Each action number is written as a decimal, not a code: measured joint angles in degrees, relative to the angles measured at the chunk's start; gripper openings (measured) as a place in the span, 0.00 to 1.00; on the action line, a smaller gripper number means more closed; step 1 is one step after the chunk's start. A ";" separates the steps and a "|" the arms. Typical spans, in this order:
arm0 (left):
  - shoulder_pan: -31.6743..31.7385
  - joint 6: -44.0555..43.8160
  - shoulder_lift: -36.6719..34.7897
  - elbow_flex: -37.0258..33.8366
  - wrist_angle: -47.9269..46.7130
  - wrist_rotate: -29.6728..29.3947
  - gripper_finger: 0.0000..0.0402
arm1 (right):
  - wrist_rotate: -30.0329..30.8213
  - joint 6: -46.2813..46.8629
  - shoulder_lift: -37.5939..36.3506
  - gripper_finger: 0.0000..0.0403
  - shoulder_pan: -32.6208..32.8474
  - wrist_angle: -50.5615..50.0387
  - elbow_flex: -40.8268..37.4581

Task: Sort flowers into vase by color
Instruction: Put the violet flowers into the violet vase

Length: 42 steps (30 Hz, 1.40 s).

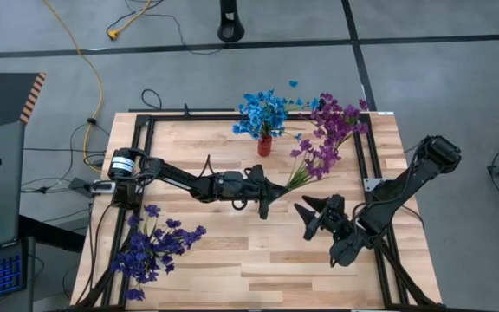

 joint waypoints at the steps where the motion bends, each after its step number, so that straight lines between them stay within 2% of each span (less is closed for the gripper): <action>1: 0.00 0.00 0.00 0.00 0.13 0.00 0.00 | 0.53 -0.02 0.00 0.61 -0.18 0.01 0.00; 11: -1.43 2.57 0.00 0.00 3.81 0.99 0.00 | 0.01 -0.70 0.00 0.61 -5.11 2.60 0.00; 15: -1.89 2.86 0.00 0.00 3.78 0.96 0.00 | -0.14 -6.53 0.00 0.61 -5.95 6.52 0.00; 24: -2.68 3.67 0.00 0.00 4.32 1.07 0.00 | -3.35 -27.11 0.00 0.61 -6.05 22.31 0.00; 28: -3.36 3.67 0.00 0.00 4.65 0.84 0.00 | -3.69 -28.47 0.00 0.61 -7.33 23.39 0.00; 32: -3.73 4.33 0.00 0.00 4.47 0.86 0.00 | -7.40 -28.26 0.00 0.60 -9.27 23.44 0.00; 36: -3.70 4.57 0.00 0.00 4.19 0.90 0.00 | -8.20 -28.27 0.00 0.55 -10.13 23.45 0.00; 42: -3.73 4.61 0.00 0.00 4.19 1.01 0.00 | -8.18 -28.25 0.00 0.37 -9.98 23.38 0.00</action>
